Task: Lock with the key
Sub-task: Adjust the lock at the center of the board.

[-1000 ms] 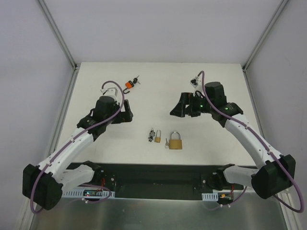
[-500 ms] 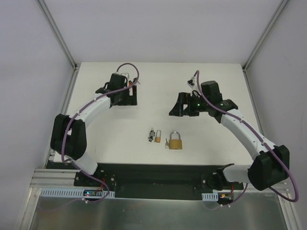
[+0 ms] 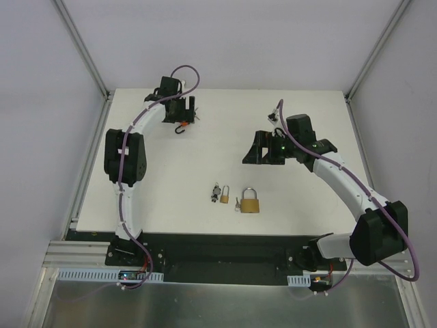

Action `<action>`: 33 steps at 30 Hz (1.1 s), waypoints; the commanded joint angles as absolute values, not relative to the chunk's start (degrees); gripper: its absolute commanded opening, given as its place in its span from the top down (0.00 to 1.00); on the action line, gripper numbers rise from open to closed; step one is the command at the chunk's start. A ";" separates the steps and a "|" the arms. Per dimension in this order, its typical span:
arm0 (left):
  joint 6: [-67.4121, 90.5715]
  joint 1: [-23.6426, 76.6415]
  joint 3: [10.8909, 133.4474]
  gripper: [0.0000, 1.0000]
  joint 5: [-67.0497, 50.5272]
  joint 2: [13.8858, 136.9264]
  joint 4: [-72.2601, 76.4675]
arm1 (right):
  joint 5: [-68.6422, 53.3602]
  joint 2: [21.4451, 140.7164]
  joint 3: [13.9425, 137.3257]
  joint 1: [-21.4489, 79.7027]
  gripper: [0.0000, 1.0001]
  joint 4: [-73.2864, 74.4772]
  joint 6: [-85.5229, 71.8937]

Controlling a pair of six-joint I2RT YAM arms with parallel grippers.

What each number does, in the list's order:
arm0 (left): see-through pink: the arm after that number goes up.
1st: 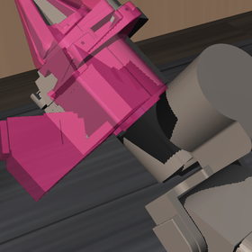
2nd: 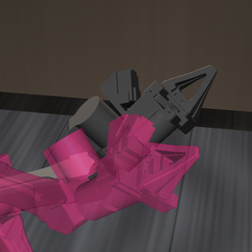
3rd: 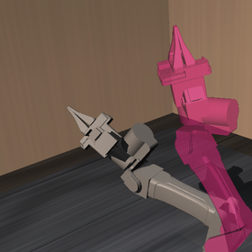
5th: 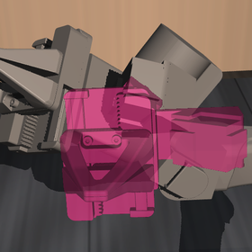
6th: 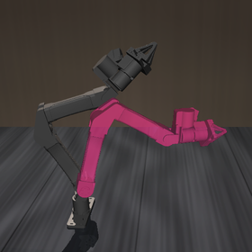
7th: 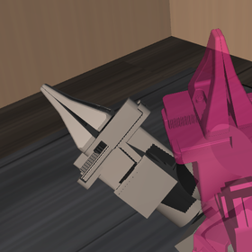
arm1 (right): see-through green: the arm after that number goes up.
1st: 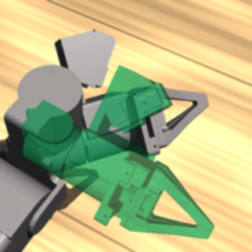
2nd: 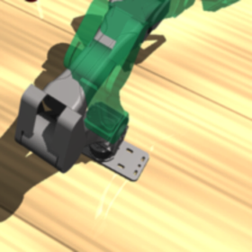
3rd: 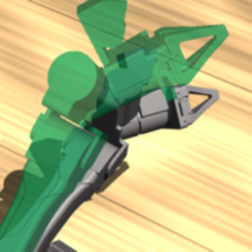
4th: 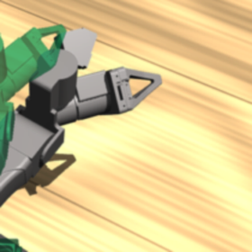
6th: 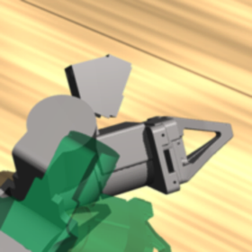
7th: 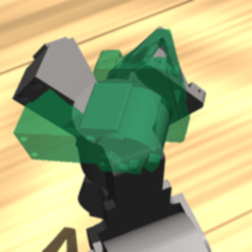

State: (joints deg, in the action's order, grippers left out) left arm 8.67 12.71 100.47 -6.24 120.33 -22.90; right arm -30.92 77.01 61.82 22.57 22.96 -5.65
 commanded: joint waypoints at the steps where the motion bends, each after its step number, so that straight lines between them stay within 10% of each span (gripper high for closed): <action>1: 4.66 12.22 111.96 0.16 -6.25 128.48 -29.09 | -32.08 77.26 64.60 21.62 0.03 23.38 -4.75; 18: 4.83 10.99 132.53 0.12 -6.33 142.99 -33.21 | -32.61 76.90 64.07 19.95 0.03 24.08 -4.48; 33: 9.75 11.07 128.33 0.49 -12.47 145.46 -39.99 | -32.96 75.59 63.19 19.16 0.03 24.26 -4.48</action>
State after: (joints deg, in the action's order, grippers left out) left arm 7.27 11.46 133.25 -8.51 146.78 -34.79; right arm -32.01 77.47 61.82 19.68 23.88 -5.23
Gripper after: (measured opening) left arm 0.563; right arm 0.967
